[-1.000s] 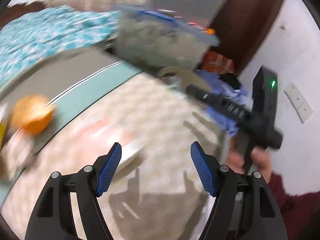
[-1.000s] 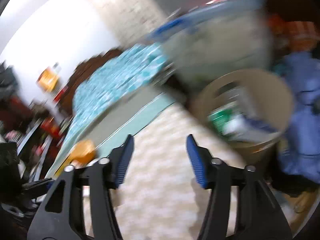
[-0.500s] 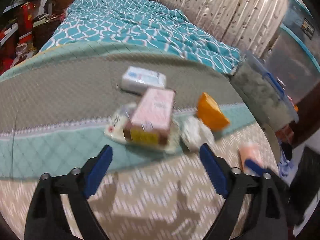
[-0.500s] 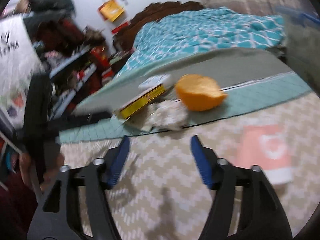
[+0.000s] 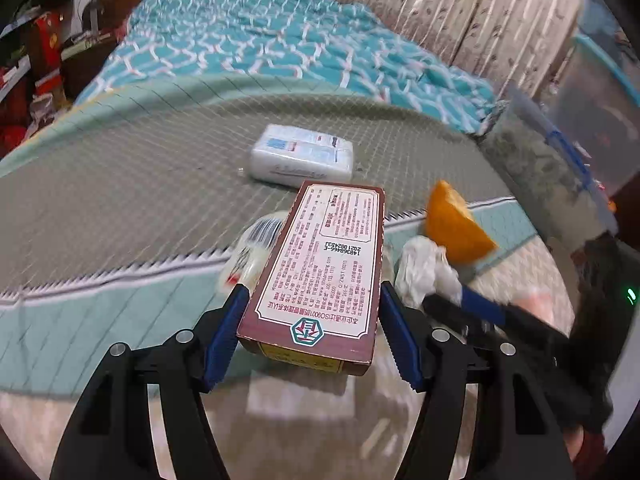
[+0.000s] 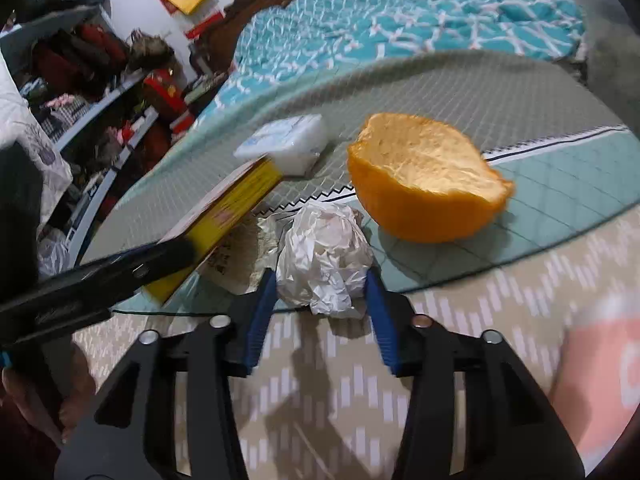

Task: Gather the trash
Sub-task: 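Grasp the brown medicine box with the left gripper while the right gripper grasps the crumpled tissue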

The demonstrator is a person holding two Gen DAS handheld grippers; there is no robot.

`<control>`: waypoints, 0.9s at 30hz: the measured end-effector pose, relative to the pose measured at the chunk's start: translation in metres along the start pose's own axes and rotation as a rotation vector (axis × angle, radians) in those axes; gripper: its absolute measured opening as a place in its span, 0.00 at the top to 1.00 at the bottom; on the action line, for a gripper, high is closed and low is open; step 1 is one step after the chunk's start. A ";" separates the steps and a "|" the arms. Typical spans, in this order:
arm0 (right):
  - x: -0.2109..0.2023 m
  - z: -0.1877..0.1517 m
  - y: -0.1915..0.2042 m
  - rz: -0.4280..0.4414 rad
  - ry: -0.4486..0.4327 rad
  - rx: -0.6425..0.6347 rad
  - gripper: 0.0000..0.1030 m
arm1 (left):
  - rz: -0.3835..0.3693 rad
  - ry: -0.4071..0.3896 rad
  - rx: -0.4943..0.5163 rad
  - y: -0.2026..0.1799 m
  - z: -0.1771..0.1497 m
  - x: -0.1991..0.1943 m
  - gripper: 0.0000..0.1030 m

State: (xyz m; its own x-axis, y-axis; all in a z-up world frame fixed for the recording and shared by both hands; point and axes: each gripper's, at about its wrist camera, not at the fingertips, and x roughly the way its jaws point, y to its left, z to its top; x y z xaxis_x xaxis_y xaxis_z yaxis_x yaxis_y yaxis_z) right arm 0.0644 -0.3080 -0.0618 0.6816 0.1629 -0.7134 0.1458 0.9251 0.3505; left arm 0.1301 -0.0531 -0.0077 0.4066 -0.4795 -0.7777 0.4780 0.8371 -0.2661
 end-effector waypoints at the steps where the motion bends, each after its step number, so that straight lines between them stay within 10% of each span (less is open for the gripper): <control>1: -0.009 -0.008 0.004 0.013 -0.002 -0.020 0.70 | -0.021 -0.020 0.003 0.003 -0.009 -0.013 0.40; 12: -0.061 -0.112 0.028 0.031 0.062 -0.182 0.61 | 0.030 -0.064 -0.061 0.023 -0.145 -0.091 0.38; 13: -0.061 -0.109 0.030 0.024 0.050 -0.189 0.36 | 0.048 -0.069 -0.072 0.023 -0.148 -0.092 0.29; 15: -0.066 -0.098 0.031 0.008 -0.015 -0.184 0.19 | 0.100 -0.094 -0.082 0.021 -0.148 -0.094 0.15; 27: 0.033 0.002 0.022 -0.119 0.043 -0.101 0.24 | 0.214 -0.011 0.066 0.002 -0.137 -0.063 0.08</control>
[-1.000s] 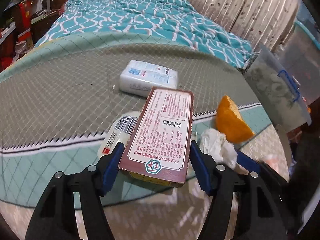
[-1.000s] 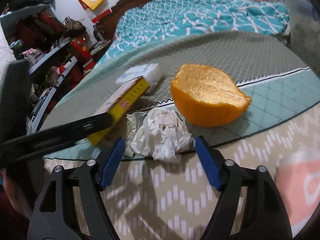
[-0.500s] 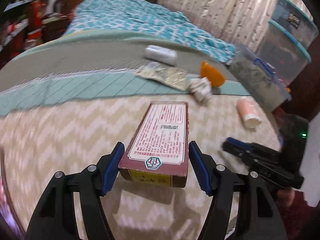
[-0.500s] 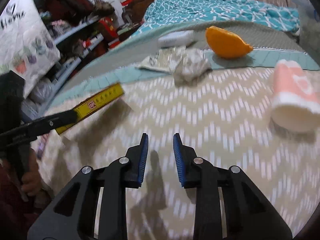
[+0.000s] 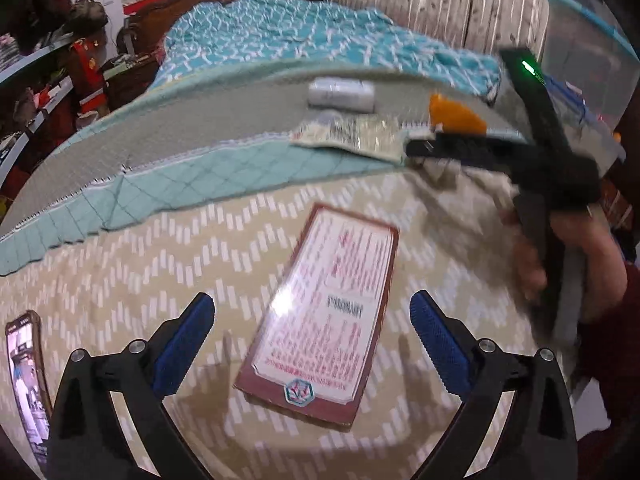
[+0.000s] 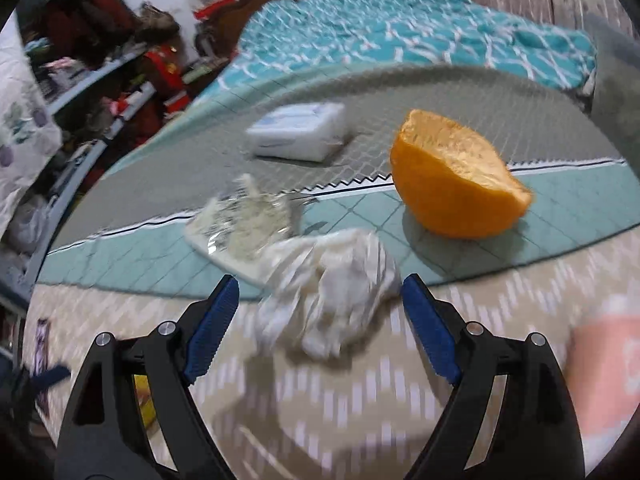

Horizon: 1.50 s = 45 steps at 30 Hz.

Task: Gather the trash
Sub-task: 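Grasp the brown medicine box with the left gripper while the right gripper grasps the crumpled tissue, then carry the box and tissue to the wastebasket and release both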

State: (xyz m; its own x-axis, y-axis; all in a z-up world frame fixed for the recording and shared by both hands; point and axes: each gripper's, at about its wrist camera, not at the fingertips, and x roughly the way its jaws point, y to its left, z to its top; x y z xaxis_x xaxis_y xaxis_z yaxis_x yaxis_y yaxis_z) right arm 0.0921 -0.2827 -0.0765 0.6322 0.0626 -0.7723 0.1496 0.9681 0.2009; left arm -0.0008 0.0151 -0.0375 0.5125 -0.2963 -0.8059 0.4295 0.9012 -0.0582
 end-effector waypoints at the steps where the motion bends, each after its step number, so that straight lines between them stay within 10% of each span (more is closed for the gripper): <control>1: -0.001 -0.001 0.001 0.008 0.007 -0.011 0.38 | 0.004 0.017 0.006 0.000 -0.003 0.004 0.08; 6: -0.036 -0.045 0.015 0.105 0.028 -0.065 0.45 | 0.046 0.030 0.049 -0.001 -0.015 0.009 0.34; 10: -0.080 -0.100 0.022 0.161 0.027 -0.134 0.45 | -0.125 0.036 0.009 -0.002 -0.014 0.001 0.36; 26: -0.187 -0.180 -0.101 -0.044 -0.208 0.149 0.45 | -0.532 0.052 0.295 -0.173 0.024 -0.006 0.40; 38: -0.196 -0.192 -0.169 -0.072 -0.249 0.281 0.46 | -0.419 0.172 0.568 -0.275 0.006 0.044 0.45; 45: -0.218 -0.186 -0.206 -0.109 -0.326 0.338 0.46 | -0.480 0.174 0.584 -0.315 0.033 0.048 0.46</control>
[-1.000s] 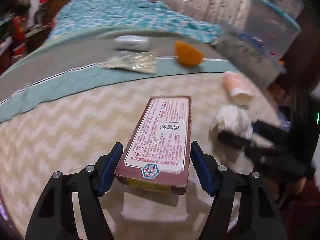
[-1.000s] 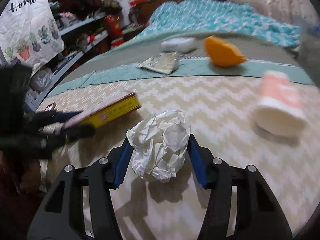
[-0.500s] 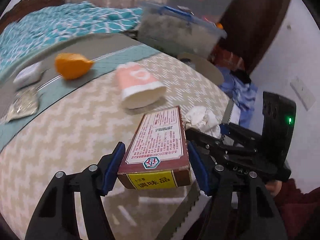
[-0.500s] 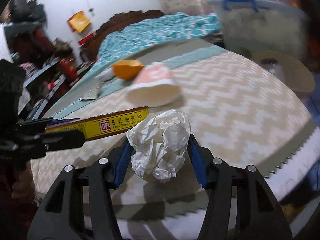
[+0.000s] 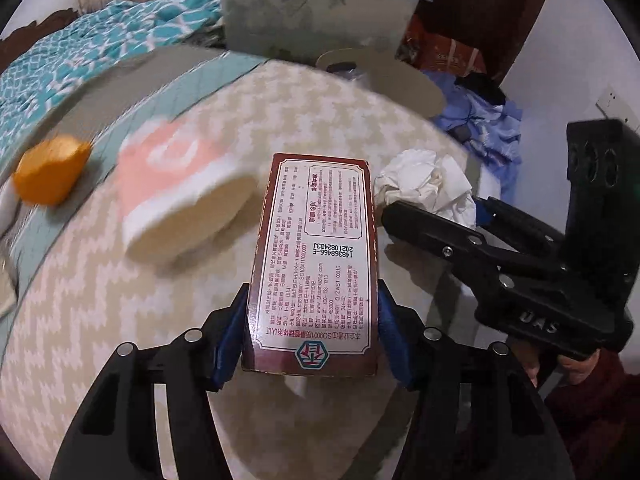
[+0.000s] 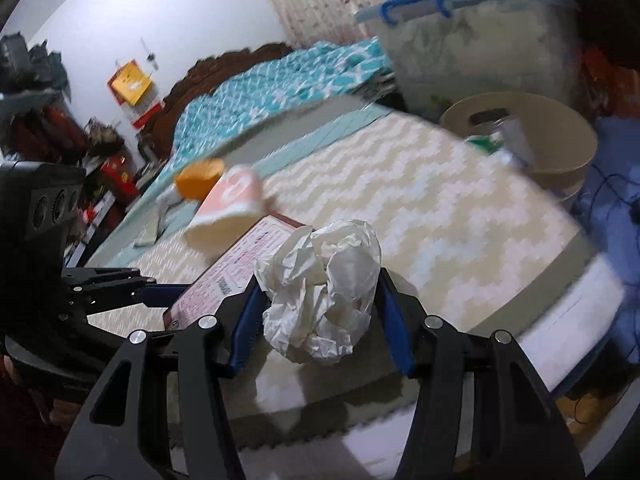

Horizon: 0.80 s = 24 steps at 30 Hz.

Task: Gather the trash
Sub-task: 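Carry the box and tissue to the wastebasket and release both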

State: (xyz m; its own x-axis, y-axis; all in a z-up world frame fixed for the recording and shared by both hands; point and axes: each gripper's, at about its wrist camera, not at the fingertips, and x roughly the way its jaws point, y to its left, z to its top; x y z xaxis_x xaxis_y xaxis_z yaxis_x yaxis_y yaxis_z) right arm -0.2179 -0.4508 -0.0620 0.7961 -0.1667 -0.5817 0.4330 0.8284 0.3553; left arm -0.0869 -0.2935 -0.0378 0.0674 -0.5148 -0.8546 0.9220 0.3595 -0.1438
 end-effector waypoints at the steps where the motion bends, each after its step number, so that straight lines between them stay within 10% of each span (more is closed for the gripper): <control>1: -0.002 0.010 -0.012 -0.014 -0.016 0.015 0.46 | -0.007 -0.006 0.007 -0.006 0.009 0.001 0.46; 11: 0.013 0.108 -0.132 -0.186 -0.080 0.136 0.44 | -0.111 -0.057 0.050 -0.049 0.151 0.060 0.45; 15: 0.028 0.128 -0.162 -0.256 -0.080 0.146 0.25 | -0.110 -0.046 0.047 -0.059 0.195 0.096 0.40; 17: 0.023 0.130 -0.171 -0.297 -0.113 0.173 0.24 | -0.064 -0.029 0.027 -0.058 0.207 0.109 0.26; 24: -0.016 0.114 -0.184 -0.285 -0.244 0.294 0.26 | -0.126 -0.087 -0.092 -0.022 0.190 0.070 0.27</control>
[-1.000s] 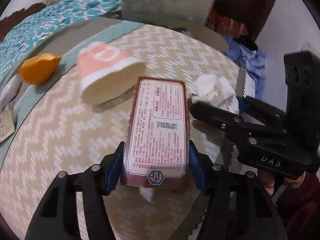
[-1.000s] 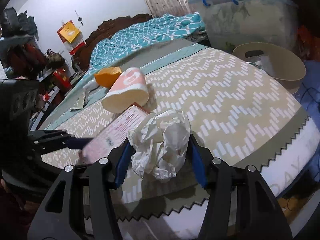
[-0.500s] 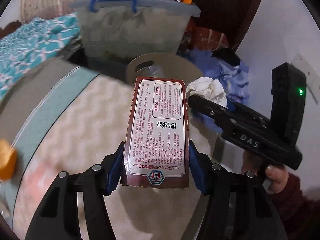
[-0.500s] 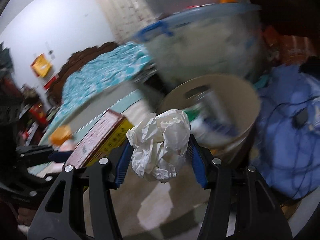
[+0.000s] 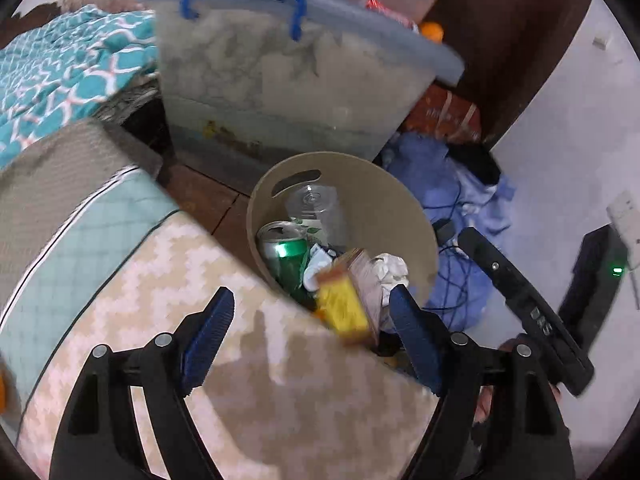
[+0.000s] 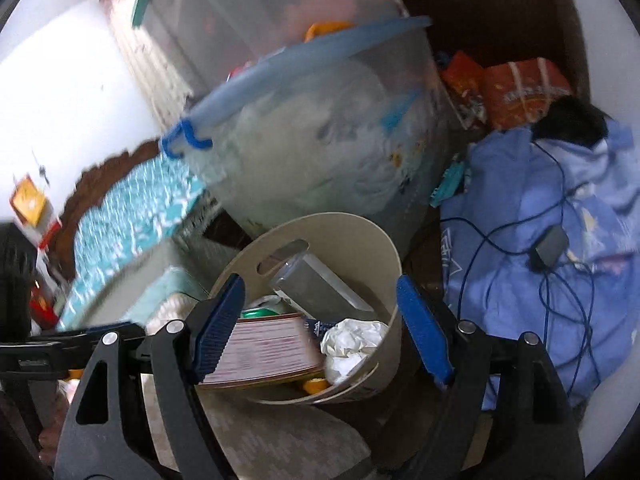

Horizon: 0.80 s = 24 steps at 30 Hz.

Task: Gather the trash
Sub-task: 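Carry the box and tissue to the wastebasket and release both, then grasp the snack packet with the left gripper while the right gripper grasps the white tissue pack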

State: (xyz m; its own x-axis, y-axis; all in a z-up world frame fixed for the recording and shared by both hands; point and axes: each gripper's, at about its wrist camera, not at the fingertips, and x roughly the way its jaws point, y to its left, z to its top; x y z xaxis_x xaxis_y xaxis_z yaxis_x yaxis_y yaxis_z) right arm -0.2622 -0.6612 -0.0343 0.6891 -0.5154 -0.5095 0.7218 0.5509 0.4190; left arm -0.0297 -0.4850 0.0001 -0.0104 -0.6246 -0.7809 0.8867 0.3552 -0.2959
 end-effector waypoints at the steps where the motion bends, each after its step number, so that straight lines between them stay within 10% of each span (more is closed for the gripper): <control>1: -0.003 -0.001 0.002 0.016 0.002 0.009 0.31 | -0.006 -0.007 -0.004 0.004 -0.005 -0.009 0.27; 7: -0.007 -0.020 0.053 0.181 0.092 -0.022 0.60 | -0.024 -0.010 -0.014 0.035 -0.075 -0.073 0.33; 13: 0.000 -0.056 0.157 0.382 0.250 -0.173 0.61 | 0.128 -0.063 -0.079 0.105 -0.146 -0.148 0.35; 18: 0.001 -0.096 0.248 0.560 0.389 -0.282 0.59 | 0.288 -0.112 -0.359 0.211 -0.189 -0.206 0.38; 24: 0.014 -0.169 0.380 0.698 0.589 -0.500 0.59 | 0.207 -0.218 -0.689 0.303 -0.246 -0.244 0.41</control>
State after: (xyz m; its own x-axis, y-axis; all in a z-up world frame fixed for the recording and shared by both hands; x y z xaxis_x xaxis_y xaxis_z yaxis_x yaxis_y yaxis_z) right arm 0.0106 -0.3478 -0.0095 0.7052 0.3512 -0.6160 -0.0274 0.8816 0.4712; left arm 0.1283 -0.0537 -0.0342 0.2798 -0.5961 -0.7526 0.3703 0.7903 -0.4882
